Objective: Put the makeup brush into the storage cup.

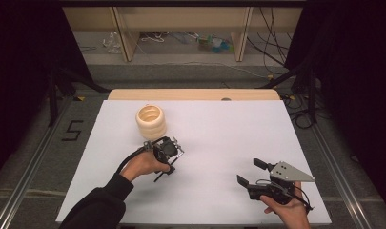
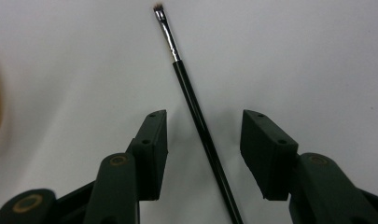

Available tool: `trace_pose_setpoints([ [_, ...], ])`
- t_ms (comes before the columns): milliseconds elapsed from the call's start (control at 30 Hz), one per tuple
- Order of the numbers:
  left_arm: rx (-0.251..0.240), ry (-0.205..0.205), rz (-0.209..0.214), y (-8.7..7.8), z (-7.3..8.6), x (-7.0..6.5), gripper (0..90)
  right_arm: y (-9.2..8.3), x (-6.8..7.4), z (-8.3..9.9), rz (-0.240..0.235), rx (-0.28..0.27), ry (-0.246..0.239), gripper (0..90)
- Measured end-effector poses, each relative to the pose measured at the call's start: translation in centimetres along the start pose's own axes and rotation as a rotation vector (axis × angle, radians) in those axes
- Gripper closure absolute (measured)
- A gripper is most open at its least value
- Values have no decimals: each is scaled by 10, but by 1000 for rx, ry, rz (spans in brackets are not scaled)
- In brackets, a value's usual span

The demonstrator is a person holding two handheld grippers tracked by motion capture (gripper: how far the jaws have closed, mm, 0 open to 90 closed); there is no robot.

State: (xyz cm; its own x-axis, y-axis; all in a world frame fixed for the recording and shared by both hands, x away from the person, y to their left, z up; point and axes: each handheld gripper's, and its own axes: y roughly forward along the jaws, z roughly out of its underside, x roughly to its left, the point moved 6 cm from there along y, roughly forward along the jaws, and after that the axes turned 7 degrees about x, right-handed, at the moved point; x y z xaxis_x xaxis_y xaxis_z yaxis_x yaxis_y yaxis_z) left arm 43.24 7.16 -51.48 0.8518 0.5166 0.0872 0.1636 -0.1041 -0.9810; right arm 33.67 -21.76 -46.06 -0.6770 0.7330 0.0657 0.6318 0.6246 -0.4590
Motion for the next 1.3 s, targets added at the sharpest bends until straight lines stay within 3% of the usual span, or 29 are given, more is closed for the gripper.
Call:
trace_pose_setpoints([
  [67, 12, 5, -2, 1, 0, 2, 541, -2, 0, 1, -2, 27, -6, 182],
  [100, 7, -7, 4, 2, -1, 3, 545, 1, 0, -1, -1, -10, -13, 182],
  [167, 11, -7, 13, 3, -1, 3, 567, 0, 1, 0, -8, 8, -1, 182],
  [200, 30, 15, 16, 3, 1, 4, 577, 0, 1, 0, -7, 6, -1, 182],
  [267, 7, -8, 30, 4, -1, 3, 605, 0, 1, 0, -8, 7, -2, 182],
  [300, 24, 13, 32, 3, 0, 4, 608, 0, 1, 0, -9, 7, -3, 183],
  [433, 20, -5, 65, 4, 0, 2, 673, 1, 2, 0, -13, 7, -2, 183],
  [500, 40, 17, 81, 3, 1, 5, 701, 0, 2, 0, -15, 7, -9, 184],
  [533, 30, -5, 89, 4, 0, 4, 703, 1, 3, 0, -19, 2, -5, 185],
  [600, 31, -15, 107, 4, 0, 7, 712, 1, 2, 1, -21, 8, -2, 185],
  [633, 35, -15, 114, 4, 1, 8, 721, -1, 2, 2, -16, 41, -4, 185],
  [667, 26, -29, 120, 4, 1, 9, 734, 0, 2, 2, -15, 29, -2, 185],
  [1000, 35, 2, 107, 4, 0, 9, 800, 1, 3, 0, -14, 9, -5, 189],
  [1033, 43, 28, 101, 4, 1, 10, 809, 0, 3, 0, -15, 8, -5, 189],
  [1067, 35, 17, 102, 4, 0, 9, 821, 1, 3, 0, -19, 6, -4, 189],
  [1300, 86, 61, 72, 3, -2, 7, 846, 0, 3, 0, -20, 16, -11, 189],
])
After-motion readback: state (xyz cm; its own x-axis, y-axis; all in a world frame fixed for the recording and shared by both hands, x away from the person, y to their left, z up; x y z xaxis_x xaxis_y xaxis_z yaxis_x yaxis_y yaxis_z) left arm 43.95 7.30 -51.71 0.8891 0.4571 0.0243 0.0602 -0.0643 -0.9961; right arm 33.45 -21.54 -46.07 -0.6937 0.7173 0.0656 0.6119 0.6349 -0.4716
